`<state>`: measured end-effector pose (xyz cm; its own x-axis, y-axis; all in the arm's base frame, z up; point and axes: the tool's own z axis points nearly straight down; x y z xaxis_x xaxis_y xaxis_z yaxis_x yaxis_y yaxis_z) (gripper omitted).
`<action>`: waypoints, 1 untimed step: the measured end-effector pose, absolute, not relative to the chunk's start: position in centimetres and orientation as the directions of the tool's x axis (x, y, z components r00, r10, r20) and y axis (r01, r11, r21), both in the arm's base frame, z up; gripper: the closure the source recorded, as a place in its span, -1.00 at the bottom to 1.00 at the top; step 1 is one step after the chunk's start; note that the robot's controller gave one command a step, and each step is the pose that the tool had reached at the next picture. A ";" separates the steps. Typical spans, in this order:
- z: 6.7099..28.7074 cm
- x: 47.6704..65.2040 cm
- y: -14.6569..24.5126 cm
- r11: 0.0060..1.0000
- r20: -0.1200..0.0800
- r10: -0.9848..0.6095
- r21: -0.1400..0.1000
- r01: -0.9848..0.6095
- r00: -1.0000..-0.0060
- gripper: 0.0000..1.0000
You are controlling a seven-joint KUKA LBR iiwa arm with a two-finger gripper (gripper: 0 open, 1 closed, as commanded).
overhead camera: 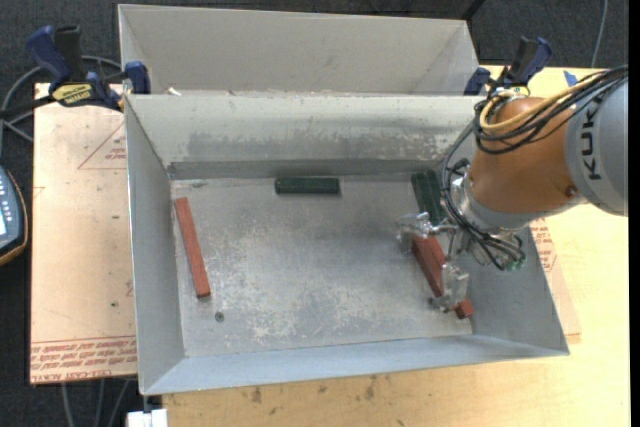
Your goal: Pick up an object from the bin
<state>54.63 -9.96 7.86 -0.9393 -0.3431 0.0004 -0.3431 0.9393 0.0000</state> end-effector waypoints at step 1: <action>7.1 56.6 -11.7 0.675 -0.008 -0.738 0.007 -0.738 -0.675 -1.00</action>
Offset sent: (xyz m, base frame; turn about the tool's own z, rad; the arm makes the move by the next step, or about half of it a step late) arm 0.0183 -0.0233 -0.0078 -0.4834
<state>56.57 -11.66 7.08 -0.6748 -0.7379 -0.0084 -0.7380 0.6748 0.0074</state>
